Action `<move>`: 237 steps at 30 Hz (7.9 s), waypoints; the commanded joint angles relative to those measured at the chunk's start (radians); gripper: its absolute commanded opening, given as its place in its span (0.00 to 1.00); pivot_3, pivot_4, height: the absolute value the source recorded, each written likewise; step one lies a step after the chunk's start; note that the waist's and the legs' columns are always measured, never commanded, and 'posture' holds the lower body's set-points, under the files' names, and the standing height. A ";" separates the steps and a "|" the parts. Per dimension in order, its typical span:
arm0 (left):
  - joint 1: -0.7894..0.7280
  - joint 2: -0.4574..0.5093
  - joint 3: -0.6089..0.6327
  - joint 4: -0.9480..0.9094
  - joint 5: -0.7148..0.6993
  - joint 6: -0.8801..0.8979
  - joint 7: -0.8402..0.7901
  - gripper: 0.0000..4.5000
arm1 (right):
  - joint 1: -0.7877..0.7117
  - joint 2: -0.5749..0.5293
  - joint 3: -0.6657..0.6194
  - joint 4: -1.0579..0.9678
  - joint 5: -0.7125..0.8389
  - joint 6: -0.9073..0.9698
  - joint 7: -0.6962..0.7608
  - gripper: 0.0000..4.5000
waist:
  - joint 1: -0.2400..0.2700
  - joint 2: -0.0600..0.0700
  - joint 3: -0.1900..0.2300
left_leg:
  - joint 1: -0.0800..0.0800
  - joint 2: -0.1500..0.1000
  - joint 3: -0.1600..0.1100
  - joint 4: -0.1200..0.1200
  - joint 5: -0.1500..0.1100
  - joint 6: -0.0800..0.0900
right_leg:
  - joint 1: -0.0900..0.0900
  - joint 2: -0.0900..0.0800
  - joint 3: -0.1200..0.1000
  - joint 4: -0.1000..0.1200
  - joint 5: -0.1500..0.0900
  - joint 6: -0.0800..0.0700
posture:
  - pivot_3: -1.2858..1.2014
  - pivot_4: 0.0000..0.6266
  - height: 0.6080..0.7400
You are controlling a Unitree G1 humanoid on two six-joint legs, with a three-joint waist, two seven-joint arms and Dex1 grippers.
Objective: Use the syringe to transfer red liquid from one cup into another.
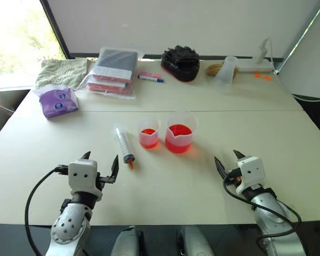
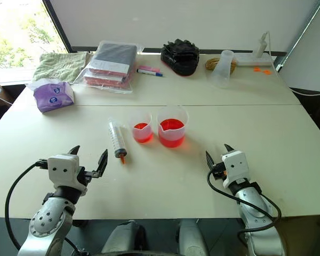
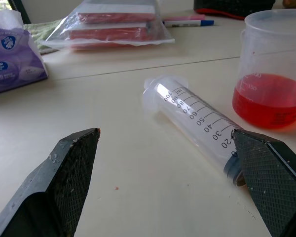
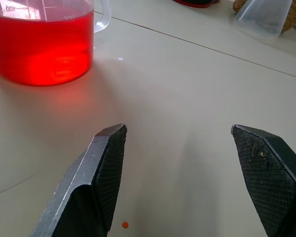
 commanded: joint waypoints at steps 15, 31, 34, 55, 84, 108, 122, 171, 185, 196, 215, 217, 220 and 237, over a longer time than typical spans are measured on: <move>-0.028 -0.011 -0.005 0.007 -0.024 -0.031 -0.042 0.99 | -0.027 -0.023 -0.053 0.060 0.023 -0.112 0.045 0.77 | 0.003 0.000 0.000 | 0.000 0.000 0.000 0.000 0.000 0.000 | 0.000 0.000 0.000 0.000 0.000 0.000 | 0.52 0.24 1.00; -0.076 0.011 0.016 0.018 -0.064 0.015 -0.083 0.99 | -0.083 -0.074 -0.059 0.087 0.078 -0.078 0.141 0.77 | 0.003 0.000 0.000 | 0.000 0.000 0.000 0.000 0.000 0.000 | 0.000 0.000 0.000 0.000 0.000 0.000 | 0.52 0.24 1.00; -0.118 0.029 0.093 0.014 -0.221 0.126 -0.120 0.99 | -0.110 -0.116 -0.054 0.091 0.114 -0.043 0.213 0.77 | 0.003 0.000 0.000 | 0.000 0.000 0.000 0.000 0.000 0.000 | 0.000 0.000 0.000 0.000 0.000 0.000 | 0.52 0.24 1.00; -0.920 0.589 0.425 0.611 -1.020 1.018 -0.143 0.99 | -0.812 -0.657 -0.011 0.335 0.443 0.533 0.850 0.77 | 0.003 -0.001 0.003 | -0.001 -0.001 -0.002 0.000 0.000 0.000 | 0.000 -0.001 -0.002 0.000 0.002 0.003 | 0.52 0.24 1.00; -1.399 0.148 0.224 1.147 -1.767 1.156 1.655 0.99 | -1.149 -0.635 0.056 0.352 0.521 0.691 0.930 0.77 | 0.008 -0.005 0.005 | -0.012 -0.003 -0.003 0.000 0.007 -0.014 | -0.012 -0.007 -0.003 0.003 0.002 0.004 | 0.52 0.24 1.00; -1.277 0.248 0.015 0.962 -1.885 0.900 1.719 0.99 | -1.089 -0.632 0.045 0.345 0.519 0.646 0.932 0.77 | 0.009 -0.005 0.005 | -0.017 -0.007 -0.003 0.001 0.010 -0.019 | -0.019 -0.005 -0.002 0.005 0.002 0.004 | 0.52 0.24 1.00; -1.174 0.154 -0.041 0.812 -1.885 0.725 1.719 0.99 | -1.091 -0.636 0.052 0.354 0.509 0.634 0.937 0.77 | 0.011 -0.004 0.005 | -0.017 -0.006 -0.003 0.001 0.010 -0.019 | -0.018 -0.005 -0.002 0.005 0.002 0.004 | 0.52 0.24 1.00; -1.478 0.557 0.054 1.037 -1.809 0.983 1.436 0.32 | -1.072 -0.583 0.031 0.324 0.510 0.613 0.867 0.77 | 0.021 -0.005 0.005 | -0.017 -0.007 -0.004 0.001 0.010 -0.018 | -0.018 -0.002 -0.004 0.004 0.002 0.004 | 0.52 0.24 1.00; -1.743 0.372 -0.169 1.071 -0.842 0.471 0.051 0.32 | -0.920 -0.565 -0.111 0.129 0.589 0.683 0.698 0.77 | 0.023 -0.005 0.005 | -0.017 -0.010 -0.002 0.000 0.011 -0.019 | -0.015 -0.002 -0.005 0.002 0.002 0.004 | 0.52 0.24 1.00; -1.756 0.089 -0.060 1.257 -0.775 0.419 -0.545 0.32 | -0.813 -0.570 -0.228 -0.032 0.676 0.766 0.546 0.77 | 0.015 -0.005 0.005 | -0.018 -0.009 -0.002 0.001 0.009 -0.015 | -0.016 -0.002 -0.004 0.002 0.002 0.004 | 0.52 0.24 1.00; -1.392 -0.010 -0.105 1.042 -0.459 -0.005 -0.843 0.32 | -0.803 -0.585 -0.263 -0.074 0.789 0.826 0.447 0.77 | 0.006 -0.004 0.005 | -0.018 -0.006 -0.006 0.002 0.004 -0.006 | -0.016 -0.002 -0.003 0.003 0.002 0.004 | 0.52 0.24 1.00; -1.345 -0.028 -0.107 1.017 -0.432 -0.058 -0.826 0.32 | -0.807 -0.587 -0.261 -0.071 0.794 0.826 0.444 0.77 | 0.006 -0.004 0.005 | -0.018 -0.006 -0.006 0.002 0.004 -0.006 | -0.016 -0.002 -0.003 0.004 0.002 0.004 | 0.52 0.24 1.00; -1.284 -0.044 -0.119 0.985 -0.395 -0.123 -0.825 0.32 | -0.811 -0.590 -0.257 -0.067 0.799 0.825 0.442 0.77 | 0.006 -0.004 0.005 | -0.018 -0.006 -0.006 0.002 0.004 -0.006 | -0.016 -0.002 -0.003 0.004 0.002 0.004 | 0.52 0.24 1.00; -1.086 -0.078 -0.156 0.956 -0.265 -0.327 -0.818 0.32 | -0.842 -0.590 -0.230 -0.034 0.794 0.802 0.446 0.77 | 0.007 -0.004 0.004 | -0.018 -0.005 -0.006 0.002 0.004 -0.005 | -0.016 -0.002 -0.003 0.004 0.002 0.004 | 0.52 0.24 1.00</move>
